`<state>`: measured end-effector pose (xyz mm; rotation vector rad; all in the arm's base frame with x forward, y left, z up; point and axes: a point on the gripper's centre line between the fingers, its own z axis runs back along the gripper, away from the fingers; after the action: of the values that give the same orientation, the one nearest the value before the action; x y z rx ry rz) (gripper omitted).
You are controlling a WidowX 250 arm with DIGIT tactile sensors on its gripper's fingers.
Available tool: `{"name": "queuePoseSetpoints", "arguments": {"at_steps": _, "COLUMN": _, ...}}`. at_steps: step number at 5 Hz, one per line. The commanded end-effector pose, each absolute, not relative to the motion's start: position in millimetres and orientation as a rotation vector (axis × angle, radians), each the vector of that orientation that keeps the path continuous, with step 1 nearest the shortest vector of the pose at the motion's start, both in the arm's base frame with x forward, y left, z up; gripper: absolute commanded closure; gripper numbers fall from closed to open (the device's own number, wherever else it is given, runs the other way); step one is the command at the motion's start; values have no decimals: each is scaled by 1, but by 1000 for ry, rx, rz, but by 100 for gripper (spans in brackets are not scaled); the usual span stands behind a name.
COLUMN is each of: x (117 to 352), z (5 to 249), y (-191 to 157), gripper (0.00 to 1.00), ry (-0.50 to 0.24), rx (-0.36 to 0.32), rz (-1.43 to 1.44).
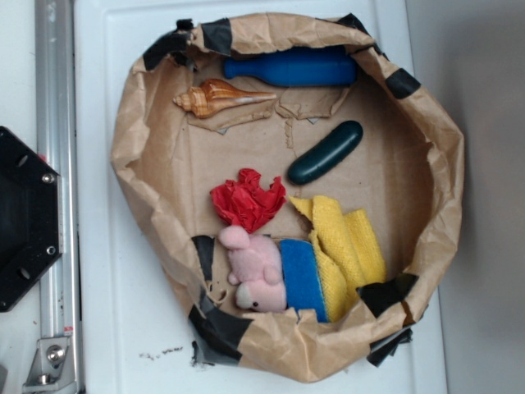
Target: Grab the plastic pickle.
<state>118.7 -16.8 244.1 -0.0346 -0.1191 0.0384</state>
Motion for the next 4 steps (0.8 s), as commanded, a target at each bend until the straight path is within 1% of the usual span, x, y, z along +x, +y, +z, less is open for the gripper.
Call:
{"name": "queuePoseSetpoints", "arguments": {"at_steps": 1, "x": 119, "z": 244, "y": -17, "gripper": 0, "ry": -119, "rx": -35, "rz": 38}}
{"name": "queuePoseSetpoints", "arguments": {"at_steps": 2, "x": 150, "z": 224, "y": 6, "gripper": 0, "ry": -363, "rx": -52, "rz": 192}}
{"name": "queuePoseSetpoints", "arguments": {"at_steps": 3, "x": 182, "z": 217, "y": 16, "gripper": 0, "ry": -461, "rx": -58, "rz": 345}}
{"name": "queuePoseSetpoints", "arguments": {"at_steps": 4, "x": 216, "z": 190, "y": 23, "gripper": 0, "ry": -474, "rx": -58, "rz": 492}}
